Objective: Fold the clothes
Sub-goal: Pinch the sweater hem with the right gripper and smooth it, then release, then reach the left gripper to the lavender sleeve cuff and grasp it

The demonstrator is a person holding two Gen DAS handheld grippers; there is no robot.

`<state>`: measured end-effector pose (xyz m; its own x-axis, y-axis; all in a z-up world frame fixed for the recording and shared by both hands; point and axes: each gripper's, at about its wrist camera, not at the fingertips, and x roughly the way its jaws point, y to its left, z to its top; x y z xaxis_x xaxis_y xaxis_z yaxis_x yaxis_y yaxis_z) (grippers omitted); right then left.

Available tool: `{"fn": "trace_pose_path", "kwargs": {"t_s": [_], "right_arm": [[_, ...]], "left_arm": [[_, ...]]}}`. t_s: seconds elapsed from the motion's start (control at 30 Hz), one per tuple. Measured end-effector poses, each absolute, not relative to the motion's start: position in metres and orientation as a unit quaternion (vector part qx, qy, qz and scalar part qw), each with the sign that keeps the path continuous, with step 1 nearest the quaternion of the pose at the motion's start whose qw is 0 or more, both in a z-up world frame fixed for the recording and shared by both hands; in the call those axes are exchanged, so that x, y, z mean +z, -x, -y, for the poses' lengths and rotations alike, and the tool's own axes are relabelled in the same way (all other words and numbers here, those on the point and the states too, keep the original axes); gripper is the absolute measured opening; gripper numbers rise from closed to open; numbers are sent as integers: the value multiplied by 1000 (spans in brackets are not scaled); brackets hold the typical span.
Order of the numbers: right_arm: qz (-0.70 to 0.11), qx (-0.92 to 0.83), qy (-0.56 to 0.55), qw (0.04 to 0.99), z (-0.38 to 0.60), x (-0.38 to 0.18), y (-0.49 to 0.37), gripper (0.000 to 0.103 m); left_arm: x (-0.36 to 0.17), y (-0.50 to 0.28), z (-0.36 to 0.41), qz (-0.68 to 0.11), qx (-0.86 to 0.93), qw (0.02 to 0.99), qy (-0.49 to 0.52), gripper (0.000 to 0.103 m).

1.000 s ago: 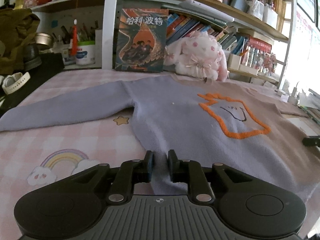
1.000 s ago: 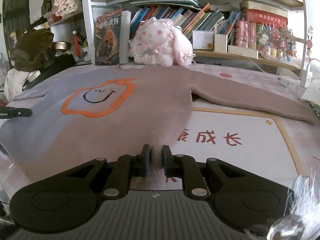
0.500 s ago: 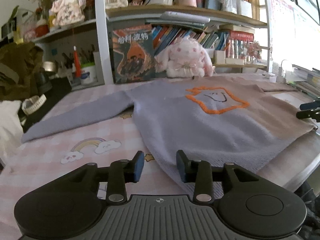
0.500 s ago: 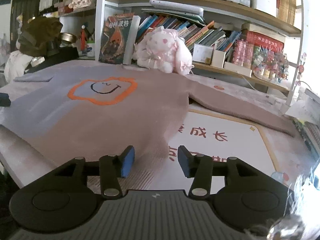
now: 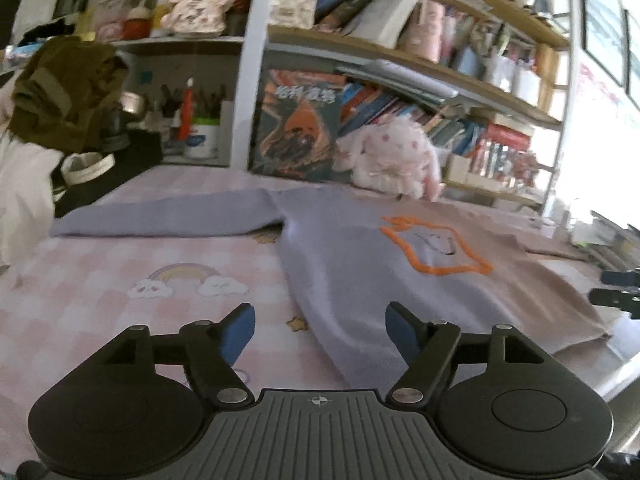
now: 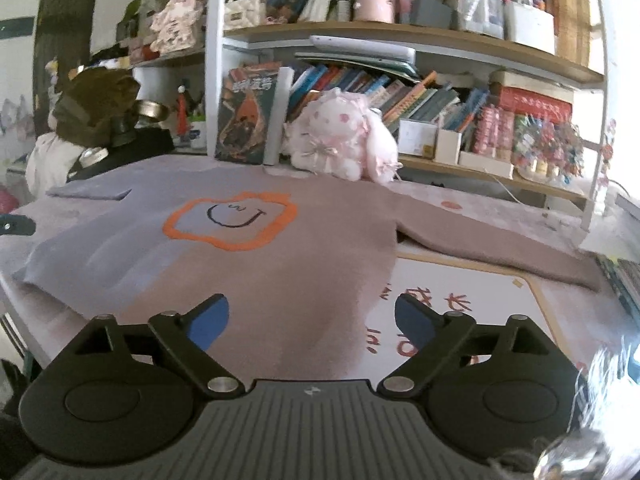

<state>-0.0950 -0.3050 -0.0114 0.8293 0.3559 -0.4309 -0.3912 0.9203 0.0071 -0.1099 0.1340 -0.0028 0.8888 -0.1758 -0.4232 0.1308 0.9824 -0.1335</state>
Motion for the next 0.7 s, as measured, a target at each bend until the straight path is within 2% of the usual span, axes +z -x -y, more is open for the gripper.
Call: {"fn": "trace_pose_path", "kwargs": {"t_s": [0.2,0.7], "right_arm": [[-218,201,38,954,298,-12,90,97],[-179,224,55,956,265,17,29,99]], "left_arm": [[-5,108,-134,-216,-79,971,60,86],[2,59,-150,-210,-43,975,53,87]]}}
